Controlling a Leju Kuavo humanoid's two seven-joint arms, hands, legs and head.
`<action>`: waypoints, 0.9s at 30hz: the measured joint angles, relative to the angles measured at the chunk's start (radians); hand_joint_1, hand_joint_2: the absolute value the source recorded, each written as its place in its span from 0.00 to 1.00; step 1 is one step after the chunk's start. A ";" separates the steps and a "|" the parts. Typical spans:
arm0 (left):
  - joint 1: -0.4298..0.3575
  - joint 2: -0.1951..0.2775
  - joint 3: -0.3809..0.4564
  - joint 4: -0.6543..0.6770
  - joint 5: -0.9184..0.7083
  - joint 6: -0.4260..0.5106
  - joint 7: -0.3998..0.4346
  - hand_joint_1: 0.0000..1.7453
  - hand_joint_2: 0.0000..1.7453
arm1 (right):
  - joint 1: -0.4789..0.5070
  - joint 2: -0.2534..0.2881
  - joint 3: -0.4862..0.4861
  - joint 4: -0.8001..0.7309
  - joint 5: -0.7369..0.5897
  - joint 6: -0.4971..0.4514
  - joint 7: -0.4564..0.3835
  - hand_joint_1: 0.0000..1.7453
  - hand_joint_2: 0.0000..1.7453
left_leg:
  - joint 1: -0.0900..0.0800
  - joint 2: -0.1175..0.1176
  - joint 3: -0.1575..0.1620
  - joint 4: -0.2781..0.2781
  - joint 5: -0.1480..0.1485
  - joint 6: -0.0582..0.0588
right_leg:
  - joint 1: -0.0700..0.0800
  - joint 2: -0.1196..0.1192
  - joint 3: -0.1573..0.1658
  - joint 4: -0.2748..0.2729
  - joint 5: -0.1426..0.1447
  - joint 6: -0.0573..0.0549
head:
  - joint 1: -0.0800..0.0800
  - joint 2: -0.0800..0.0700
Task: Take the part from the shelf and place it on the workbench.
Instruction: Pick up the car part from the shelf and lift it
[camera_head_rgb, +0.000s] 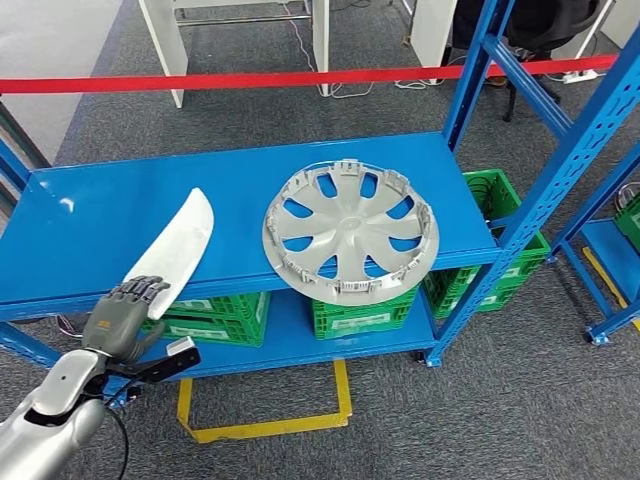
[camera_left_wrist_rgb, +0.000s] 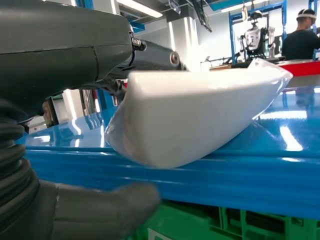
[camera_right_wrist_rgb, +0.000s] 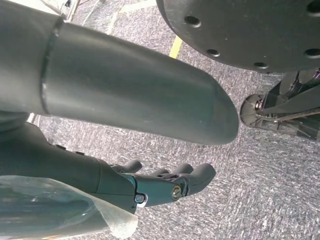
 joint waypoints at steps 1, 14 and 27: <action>-0.002 -0.001 -0.002 0.007 0.000 0.002 -0.002 1.00 1.00 | 0.000 0.000 -0.003 0.000 0.001 0.000 -0.001 0.00 0.00 | 0.000 0.000 0.000 0.000 0.000 0.000 | 0.000 0.000 0.000 0.000 0.000 0.000 | 0.000 0.000; -0.025 -0.012 -0.010 0.043 0.005 0.065 -0.017 1.00 1.00 | 0.000 -0.002 -0.021 0.000 0.008 -0.002 -0.006 0.00 0.00 | 0.000 0.000 0.000 0.000 0.000 0.000 | 0.000 0.000 0.000 0.000 0.000 0.000 | 0.000 0.000; 0.115 -0.122 0.289 -0.200 0.219 0.342 -0.431 1.00 1.00 | 0.003 -0.003 -0.060 0.000 0.041 -0.032 -0.027 0.00 0.00 | 0.000 0.004 -0.001 0.000 0.000 0.000 | 0.000 0.003 -0.002 0.000 0.001 0.000 | 0.000 0.000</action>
